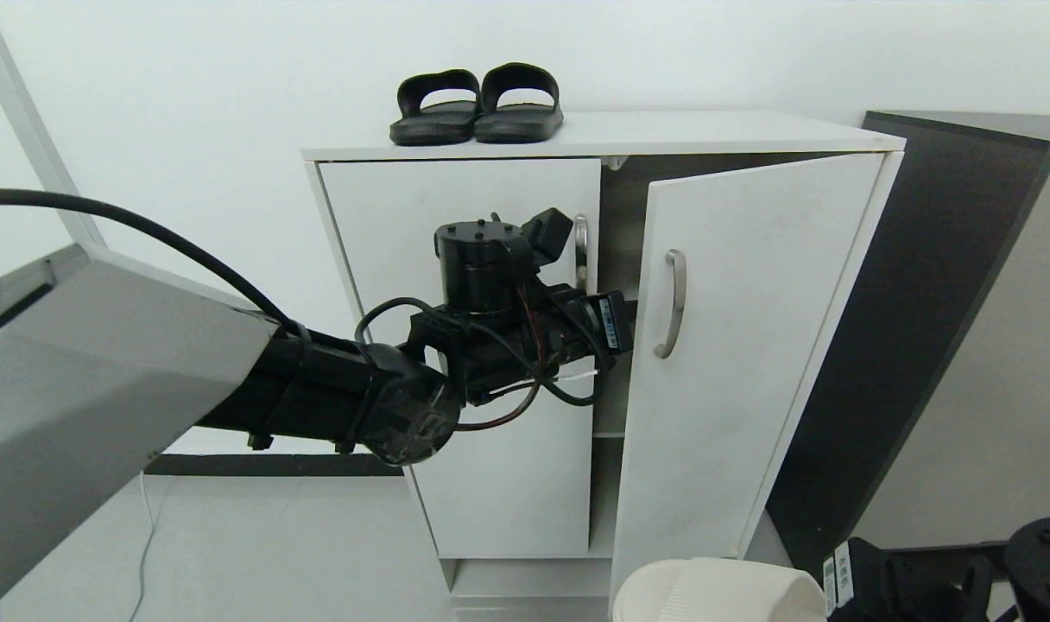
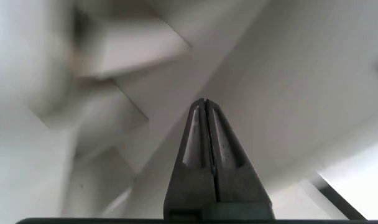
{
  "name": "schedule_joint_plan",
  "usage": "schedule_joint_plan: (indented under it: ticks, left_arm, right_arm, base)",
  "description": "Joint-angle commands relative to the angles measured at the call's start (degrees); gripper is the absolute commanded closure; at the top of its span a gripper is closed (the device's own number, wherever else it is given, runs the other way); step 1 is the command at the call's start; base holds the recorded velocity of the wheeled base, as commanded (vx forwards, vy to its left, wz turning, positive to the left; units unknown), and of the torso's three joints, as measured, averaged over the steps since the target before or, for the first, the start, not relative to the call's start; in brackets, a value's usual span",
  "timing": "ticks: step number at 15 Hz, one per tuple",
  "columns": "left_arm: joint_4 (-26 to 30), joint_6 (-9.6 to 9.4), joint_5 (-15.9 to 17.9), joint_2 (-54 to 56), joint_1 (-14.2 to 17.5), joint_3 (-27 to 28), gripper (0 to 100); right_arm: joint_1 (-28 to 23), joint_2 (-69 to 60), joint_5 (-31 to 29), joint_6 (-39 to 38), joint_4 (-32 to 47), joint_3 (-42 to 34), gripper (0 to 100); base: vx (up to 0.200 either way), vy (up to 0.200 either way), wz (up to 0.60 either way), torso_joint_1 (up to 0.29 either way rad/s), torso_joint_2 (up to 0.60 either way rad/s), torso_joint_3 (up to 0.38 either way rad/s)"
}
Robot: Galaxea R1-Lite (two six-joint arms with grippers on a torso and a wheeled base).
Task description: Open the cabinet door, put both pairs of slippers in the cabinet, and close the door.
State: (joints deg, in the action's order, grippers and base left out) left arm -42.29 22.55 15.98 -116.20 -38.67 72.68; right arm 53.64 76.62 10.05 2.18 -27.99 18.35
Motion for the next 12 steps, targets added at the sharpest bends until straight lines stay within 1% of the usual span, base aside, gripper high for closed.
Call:
schedule_joint_plan:
  ticks: [1, 3, 6, 7, 9, 10, 11, 12]
  left_arm:
    - [-3.3, -0.14, -2.8, 1.2, -5.6, -3.1, 100]
    - [-4.4, -0.14, -2.9, 2.6, -8.3, -4.3, 100]
    - [-4.6, -0.14, -3.0, 2.6, -8.0, -4.5, 100]
    - [-4.6, -0.23, -3.2, 2.9, -7.6, -4.7, 100]
    - [-4.6, -1.11, -5.2, 4.4, -6.2, -5.2, 100]
    - [-4.5, -1.20, -5.7, 5.1, -5.7, -5.6, 100]
    - [-4.2, -1.20, -6.2, 8.9, -3.5, -7.6, 100]
    - [-4.0, -1.28, -6.2, 10.7, -2.4, -8.7, 100]
  right_arm:
    - [0.2, 0.2, 0.1, 1.1, 0.0, -0.2, 100]
    - [0.1, 0.2, 0.1, 2.1, -0.1, -0.8, 100]
    - [0.1, 0.0, 0.1, 2.3, -0.1, -0.8, 100]
    - [0.1, 0.0, 0.1, 2.3, -0.2, -0.7, 100]
    - [-0.4, 0.4, 0.2, 2.0, -0.3, -0.3, 100]
    - [-0.8, 0.8, 0.1, 1.9, -0.3, 0.0, 100]
    - [-5.5, 3.8, -0.6, 1.7, -0.3, 2.8, 100]
    - [-7.4, 5.1, -1.3, 1.6, -0.3, 4.2, 100]
  base:
    - [-0.200, 0.000, 0.00, 0.002, 0.00, 0.002]
    - [-0.200, 0.000, 0.00, 0.002, 0.00, 0.005]
    - [0.000, 0.000, 0.00, 0.000, 0.00, 0.000]
    - [0.000, 0.000, 0.00, 0.000, 0.00, 0.000]
    - [0.000, 0.000, 0.00, 0.000, 0.00, 0.000]
    - [0.000, 0.000, 0.00, 0.000, 0.00, 0.000]
    - [0.000, 0.000, 0.00, 0.000, 0.00, 0.000]
    - [0.000, 0.000, 0.00, 0.000, 0.00, 0.000]
